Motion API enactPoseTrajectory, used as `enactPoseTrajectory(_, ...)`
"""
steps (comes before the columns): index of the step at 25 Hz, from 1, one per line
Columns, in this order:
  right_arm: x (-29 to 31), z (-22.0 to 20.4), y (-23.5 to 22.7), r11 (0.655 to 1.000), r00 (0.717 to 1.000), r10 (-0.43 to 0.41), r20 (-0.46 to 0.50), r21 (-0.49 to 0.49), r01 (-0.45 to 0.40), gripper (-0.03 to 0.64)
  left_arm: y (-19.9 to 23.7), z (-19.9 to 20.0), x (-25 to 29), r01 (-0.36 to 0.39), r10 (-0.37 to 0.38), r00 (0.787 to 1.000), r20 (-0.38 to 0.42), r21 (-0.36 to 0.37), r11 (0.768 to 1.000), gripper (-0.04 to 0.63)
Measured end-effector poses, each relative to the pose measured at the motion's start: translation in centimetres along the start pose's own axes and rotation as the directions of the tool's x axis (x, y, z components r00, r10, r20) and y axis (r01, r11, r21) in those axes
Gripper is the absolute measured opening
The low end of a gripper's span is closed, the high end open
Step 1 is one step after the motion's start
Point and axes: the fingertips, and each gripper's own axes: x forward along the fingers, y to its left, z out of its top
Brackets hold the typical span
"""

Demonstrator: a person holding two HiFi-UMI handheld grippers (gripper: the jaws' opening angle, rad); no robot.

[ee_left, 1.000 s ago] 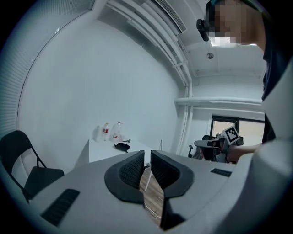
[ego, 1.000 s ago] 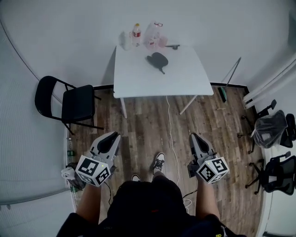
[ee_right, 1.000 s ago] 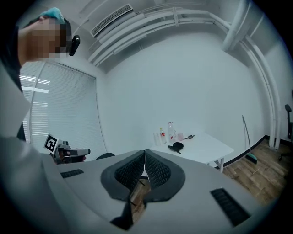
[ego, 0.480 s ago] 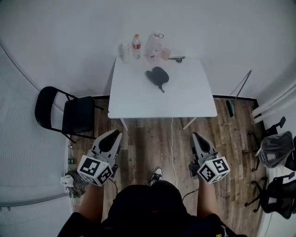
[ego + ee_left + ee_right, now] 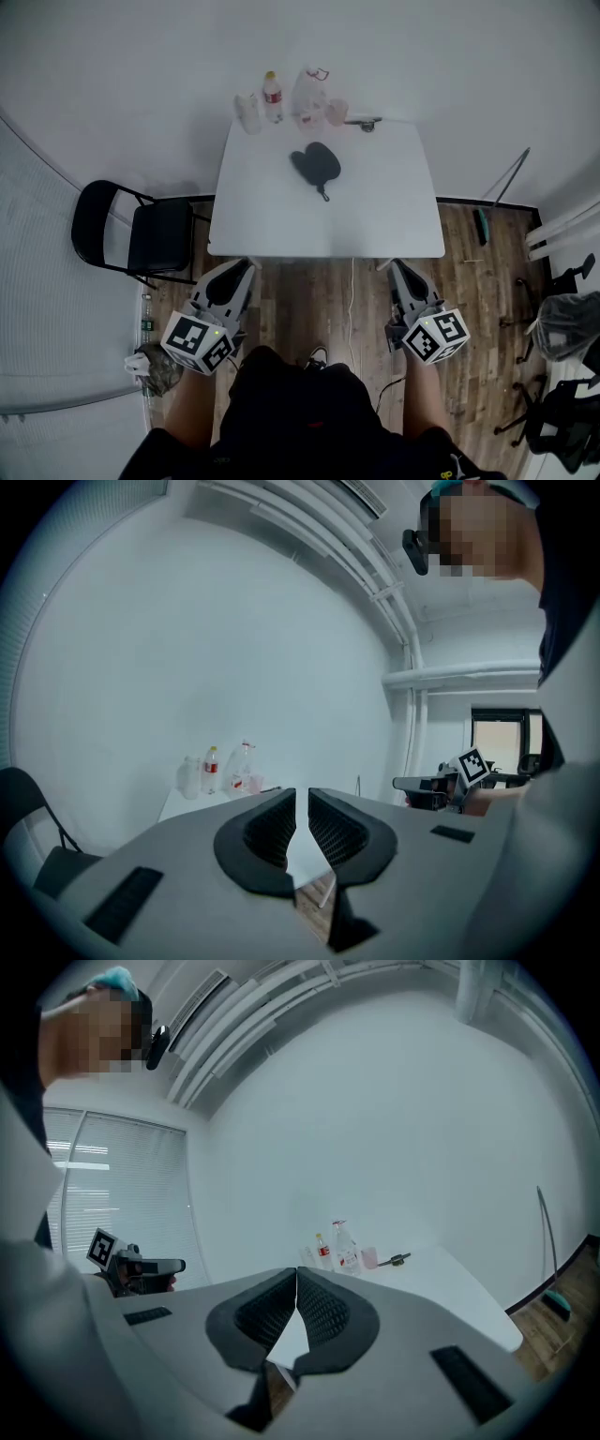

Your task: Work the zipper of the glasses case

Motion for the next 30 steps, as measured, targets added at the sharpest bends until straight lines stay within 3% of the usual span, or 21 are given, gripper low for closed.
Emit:
enactPoseTrajectory(11, 7.4, -0.3, -3.0, 1.000, 0.999, -0.027, -0.044, 0.000, 0.027, 0.021, 5.6, 0.3, 7.7, 0.063, -0.063, 0.998, -0.004, -0.041, 0.997, 0.058)
enactPoseTrajectory(20, 18.3, 2.0, -3.4, 0.997, 0.996, -0.072, -0.049, -0.041, 0.070, 0.021, 14.5, 2.2, 14.3, 0.135, -0.137, 0.991, -0.013, -0.066, 0.989, 0.058)
enactPoseTrajectory(30, 27.0, 1.4, -2.5, 0.991, 0.990, -0.109, -0.092, -0.083, 0.102, 0.021, 24.5, 2.6, 17.4, 0.139, -0.141, 0.990, -0.007, -0.133, 0.981, 0.058)
